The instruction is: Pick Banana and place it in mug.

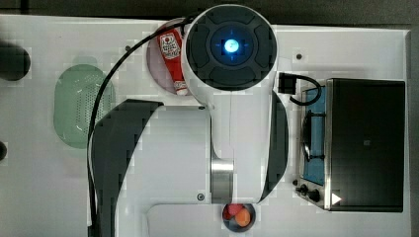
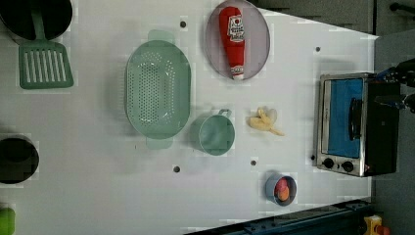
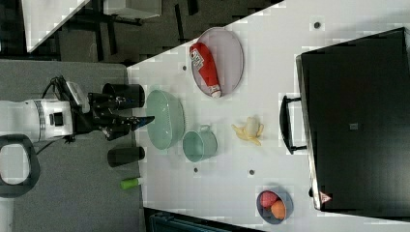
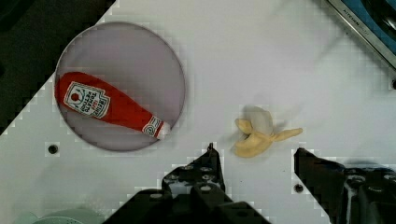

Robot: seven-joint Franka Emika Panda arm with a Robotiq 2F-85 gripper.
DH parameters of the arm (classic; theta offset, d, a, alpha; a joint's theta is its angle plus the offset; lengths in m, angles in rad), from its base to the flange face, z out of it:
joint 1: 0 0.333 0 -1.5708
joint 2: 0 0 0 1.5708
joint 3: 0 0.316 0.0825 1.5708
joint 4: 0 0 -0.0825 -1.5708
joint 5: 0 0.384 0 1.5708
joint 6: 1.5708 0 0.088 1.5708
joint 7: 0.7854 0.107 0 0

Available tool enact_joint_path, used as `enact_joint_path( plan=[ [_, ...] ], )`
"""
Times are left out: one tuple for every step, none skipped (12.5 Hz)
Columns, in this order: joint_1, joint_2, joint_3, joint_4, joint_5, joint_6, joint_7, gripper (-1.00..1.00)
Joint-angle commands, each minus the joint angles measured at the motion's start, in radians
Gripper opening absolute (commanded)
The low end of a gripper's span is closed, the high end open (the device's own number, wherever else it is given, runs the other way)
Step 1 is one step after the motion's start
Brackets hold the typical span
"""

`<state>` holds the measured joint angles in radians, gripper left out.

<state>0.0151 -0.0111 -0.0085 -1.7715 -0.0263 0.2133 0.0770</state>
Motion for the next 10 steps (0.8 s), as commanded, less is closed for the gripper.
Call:
enact_joint_path(
  plan=[
    [-0.013,-0.425,-0.029,-0.246,-0.026,-0.221,-0.011,0.76],
    [-0.012,-0.420,-0.028,-0.258,-0.026,-0.218,-0.011,0.98],
    [-0.012,-0.409,-0.028,-0.282,-0.026,-0.203,-0.011,1.00],
    [-0.012,-0.396,-0.029,-0.311,-0.026,-0.168,-0.011,1.00],
    [-0.012,-0.379,-0.029,-0.346,-0.026,-0.114,-0.011,1.00],
    [-0.013,-0.360,-0.029,-0.387,-0.026,-0.043,-0.011,1.00],
    [-0.013,-0.337,-0.029,-0.430,-0.026,0.032,-0.011,1.00],
    [-0.013,-0.313,-0.029,-0.475,-0.026,0.106,-0.011,1.00],
    [-0.012,-0.286,-0.028,-0.519,-0.026,0.184,-0.011,1.00],
    [-0.013,-0.259,-0.029,-0.557,-0.026,0.264,-0.011,1.00]
  ],
)
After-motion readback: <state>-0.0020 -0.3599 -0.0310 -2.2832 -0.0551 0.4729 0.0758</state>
